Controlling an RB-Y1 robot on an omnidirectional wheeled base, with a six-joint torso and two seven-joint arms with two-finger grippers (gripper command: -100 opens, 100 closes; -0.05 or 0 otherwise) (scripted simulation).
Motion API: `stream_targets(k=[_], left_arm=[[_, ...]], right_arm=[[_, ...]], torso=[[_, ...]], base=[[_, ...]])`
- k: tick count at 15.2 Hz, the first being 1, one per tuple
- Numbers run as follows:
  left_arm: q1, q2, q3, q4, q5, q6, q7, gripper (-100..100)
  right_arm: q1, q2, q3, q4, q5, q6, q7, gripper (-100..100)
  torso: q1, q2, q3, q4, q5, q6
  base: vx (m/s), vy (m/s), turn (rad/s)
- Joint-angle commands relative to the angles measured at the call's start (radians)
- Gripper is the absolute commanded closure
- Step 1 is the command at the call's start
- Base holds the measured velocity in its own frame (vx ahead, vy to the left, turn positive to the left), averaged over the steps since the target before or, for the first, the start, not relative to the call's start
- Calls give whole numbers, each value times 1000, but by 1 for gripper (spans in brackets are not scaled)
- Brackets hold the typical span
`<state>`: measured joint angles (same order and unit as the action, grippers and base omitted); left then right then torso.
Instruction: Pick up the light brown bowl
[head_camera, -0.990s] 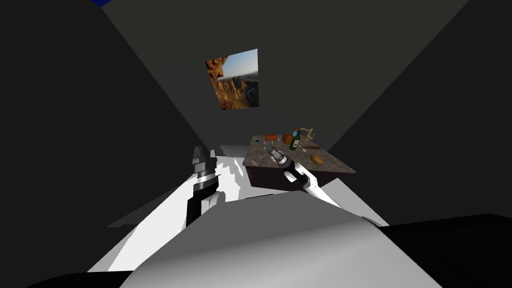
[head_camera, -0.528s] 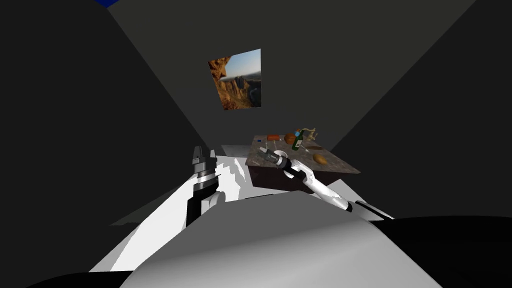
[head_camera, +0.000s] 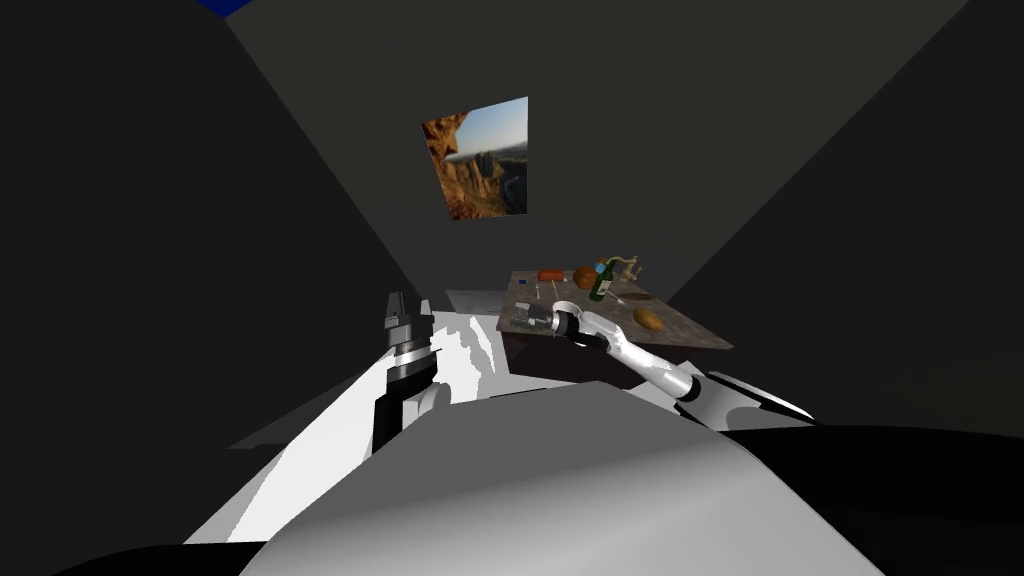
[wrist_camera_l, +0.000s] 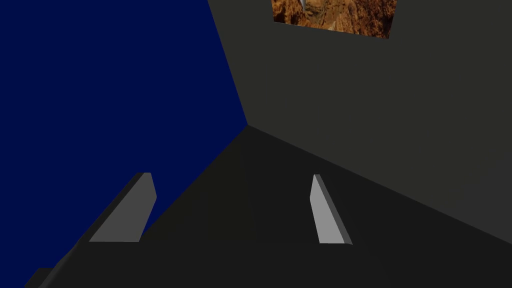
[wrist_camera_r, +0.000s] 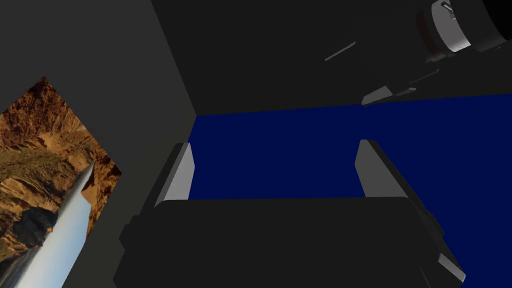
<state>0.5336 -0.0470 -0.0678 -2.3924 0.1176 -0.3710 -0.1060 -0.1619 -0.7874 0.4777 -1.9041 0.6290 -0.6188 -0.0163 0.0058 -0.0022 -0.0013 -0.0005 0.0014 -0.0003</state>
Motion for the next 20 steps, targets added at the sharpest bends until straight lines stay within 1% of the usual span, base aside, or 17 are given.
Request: stream_targets(k=[1,2,3,4,5,6,7,8,10,11,13,14,15,16,17,19,20], left_arm=[[0,0,0,0,0,0,0,0],[0,0,0,0,0,0,0,0],[0,0,0,0,0,0,0,0],[0,0,0,0,0,0,0,0],[0,0,0,0,0,0,0,0],[0,0,0,0,0,0,0,0],[0,0,0,0,0,0,0,0],[0,0,0,0,0,0,0,0],[0,0,0,0,0,0,0,0],[0,0,0,0,0,0,0,0],[0,0,0,0,0,0,0,0],[0,0,0,0,0,0,0,0],[0,0,0,0,0,0,0,0],[0,0,0,0,0,0,0,0],[0,0,0,0,0,0,0,0],[0,0,0,0,0,0,0,0],[0,0,0,0,0,0,0,0]], right_arm=[[-29,-17,14,20,32,-11,8,-100],[-66,-60,57,55,66,-26,25,-100],[-82,-65,57,55,88,-26,25,-100],[-82,-65,57,55,94,-26,25,-100],[-119,-108,101,91,127,-41,43,-100],[-136,-112,101,91,145,-41,43,-100],[-136,-112,101,91,156,-41,43,-100],[-174,-156,144,127,186,-56,61,-100],[-189,-159,146,127,218,-56,61,-100],[-231,-199,188,162,248,-71,80,-100],[-242,-205,191,162,281,-71,80,-100],[-282,-245,235,197,312,-85,99,-100],[-295,-250,236,197,340,-85,99,-100],[-295,-250,236,197,342,-85,99,-100],[-336,-294,280,232,379,-99,118,-100],[-347,-294,280,232,403,-99,118,-100],[-389,-337,323,266,436,-113,138,-100]], torso=[[0,0,0,0,0,0],[-1,0,0,0,0,0],[-1,0,0,0,0,0],[-1,-1,0,0,0,0],[-1,0,0,0,0,0],[-1,-1,0,0,0,0],[-1,-1,0,0,0,0],[-1,-1,0,0,0,0],[-1,-1,-1,0,0,0],[-1,-1,0,0,0,0],[0,-1,0,0,0,0],[-1,0,0,0,0,0],[-1,-1,0,0,0,0],[-1,-1,-1,0,0,0],[-1,-1,-1,0,0,0],[-1,-1,-1,0,0,0],[-2,-1,-1,0,0,0]], base=[[21,60,2],[32,63,17],[32,72,20],[22,57,6],[29,66,17],[35,71,16],[28,52,5],[38,64,20],[32,62,9],[29,68,24],[28,67,7],[36,58,14],[46,69,24],[36,55,4],[44,64,18],[39,57,8],[37,57,20]])
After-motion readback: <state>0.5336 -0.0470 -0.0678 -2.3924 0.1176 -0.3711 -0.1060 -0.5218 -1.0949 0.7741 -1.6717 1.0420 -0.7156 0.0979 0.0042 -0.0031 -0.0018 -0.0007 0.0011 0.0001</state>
